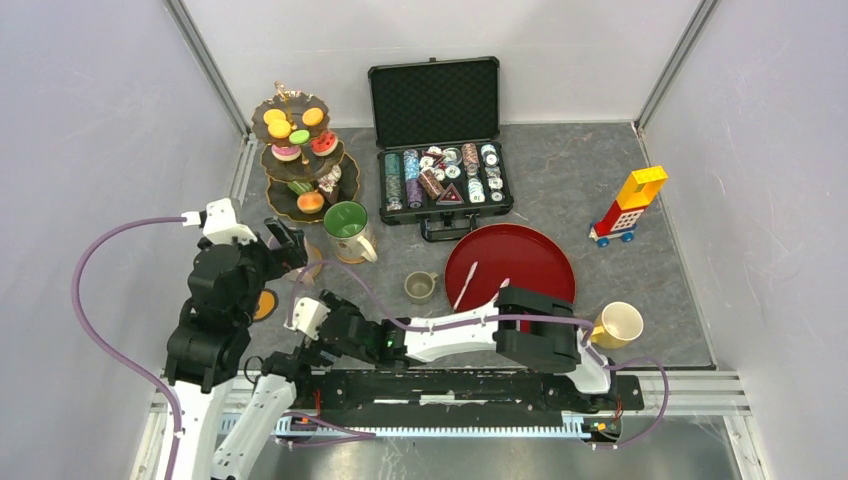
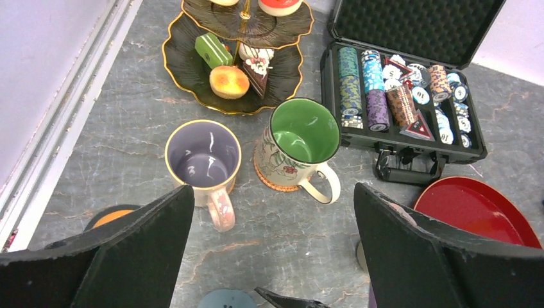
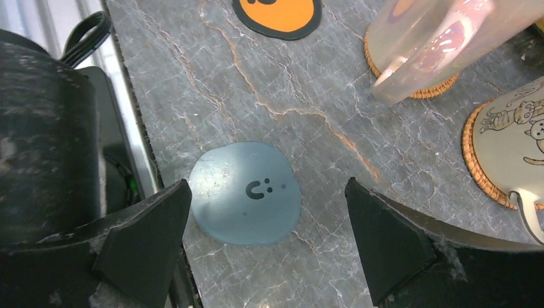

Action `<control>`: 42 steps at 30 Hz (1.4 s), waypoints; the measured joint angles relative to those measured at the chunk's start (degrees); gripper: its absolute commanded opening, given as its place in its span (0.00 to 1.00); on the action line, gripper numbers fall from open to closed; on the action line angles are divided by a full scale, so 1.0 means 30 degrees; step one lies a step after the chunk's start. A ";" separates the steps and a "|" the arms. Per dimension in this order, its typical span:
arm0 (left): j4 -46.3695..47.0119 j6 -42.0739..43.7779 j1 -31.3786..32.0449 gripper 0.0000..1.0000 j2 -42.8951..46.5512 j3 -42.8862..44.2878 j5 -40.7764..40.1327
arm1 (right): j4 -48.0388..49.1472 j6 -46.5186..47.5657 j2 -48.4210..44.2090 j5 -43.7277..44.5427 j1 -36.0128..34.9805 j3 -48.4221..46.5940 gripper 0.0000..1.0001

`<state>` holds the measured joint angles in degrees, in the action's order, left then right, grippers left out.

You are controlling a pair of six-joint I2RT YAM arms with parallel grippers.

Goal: Serve the afternoon tea
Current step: Move the coaster to the center of the board.

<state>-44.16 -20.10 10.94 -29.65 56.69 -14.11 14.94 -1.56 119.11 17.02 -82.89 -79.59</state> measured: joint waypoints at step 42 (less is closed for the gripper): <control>0.1362 0.0962 0.1967 1.00 -0.0656 -0.1829 -0.2433 | 0.3606 0.1566 0.2572 -0.5727 0.1049 0.1443 0.98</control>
<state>-40.07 -17.21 16.84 -31.62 51.20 -21.41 25.76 3.14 126.82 -0.16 -79.75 -75.26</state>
